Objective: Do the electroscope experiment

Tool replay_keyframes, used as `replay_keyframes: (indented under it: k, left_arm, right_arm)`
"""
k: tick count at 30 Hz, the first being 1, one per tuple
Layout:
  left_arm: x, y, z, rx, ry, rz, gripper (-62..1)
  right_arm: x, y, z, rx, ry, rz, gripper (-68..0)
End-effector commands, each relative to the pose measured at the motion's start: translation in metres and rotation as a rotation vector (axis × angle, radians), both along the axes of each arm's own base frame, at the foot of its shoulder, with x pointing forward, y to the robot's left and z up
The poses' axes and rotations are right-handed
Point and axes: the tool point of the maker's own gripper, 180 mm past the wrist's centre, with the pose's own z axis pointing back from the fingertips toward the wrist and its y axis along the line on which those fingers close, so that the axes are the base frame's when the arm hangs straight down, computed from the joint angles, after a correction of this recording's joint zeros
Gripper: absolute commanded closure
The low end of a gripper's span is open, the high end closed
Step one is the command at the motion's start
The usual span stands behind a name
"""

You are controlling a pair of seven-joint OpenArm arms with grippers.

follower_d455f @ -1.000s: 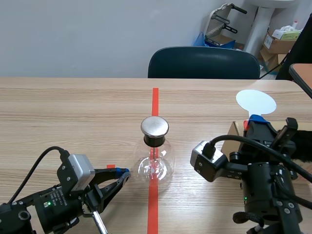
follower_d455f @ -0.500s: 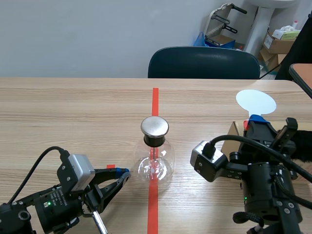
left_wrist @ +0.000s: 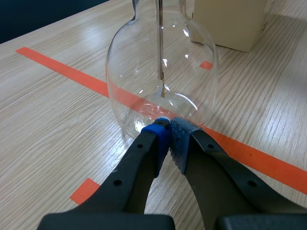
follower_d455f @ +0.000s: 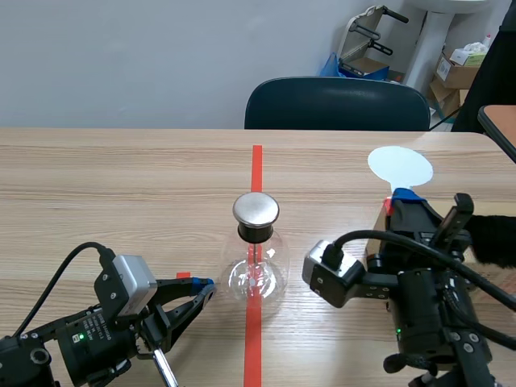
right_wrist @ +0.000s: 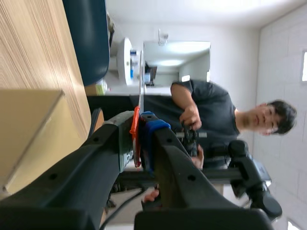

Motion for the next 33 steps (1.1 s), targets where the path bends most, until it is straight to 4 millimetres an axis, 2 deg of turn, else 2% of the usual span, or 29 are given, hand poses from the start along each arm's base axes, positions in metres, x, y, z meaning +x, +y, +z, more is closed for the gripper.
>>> replay_keyframes:
  k: [1, 9, 17, 26, 33]
  left_arm:
    - [0.003, -0.002, 0.009, -0.028, -0.021, 0.001, -3.1]
    - [0.003, -0.002, 0.009, -0.028, -0.021, 0.001, -3.1]
    - [0.003, -0.002, 0.008, -0.026, -0.019, 0.001, -3.1]
    - [0.003, -0.002, 0.009, -0.029, -0.021, 0.001, -3.1]
    - [0.003, -0.002, 0.009, -0.029, -0.022, 0.001, -3.1]
  right_arm:
    - [0.003, 0.004, 0.007, -0.005, -0.026, 0.033, -1.5]
    - [-0.006, 0.049, 0.005, -0.032, -0.018, 0.285, -1.5]
    - [-0.020, 0.081, 0.002, -0.053, -0.011, 0.481, -1.5]
    - [-0.034, 0.103, 0.000, -0.067, -0.006, 0.624, -1.5]
    - [-0.036, 0.106, -0.001, -0.070, -0.006, 0.649, -1.5]
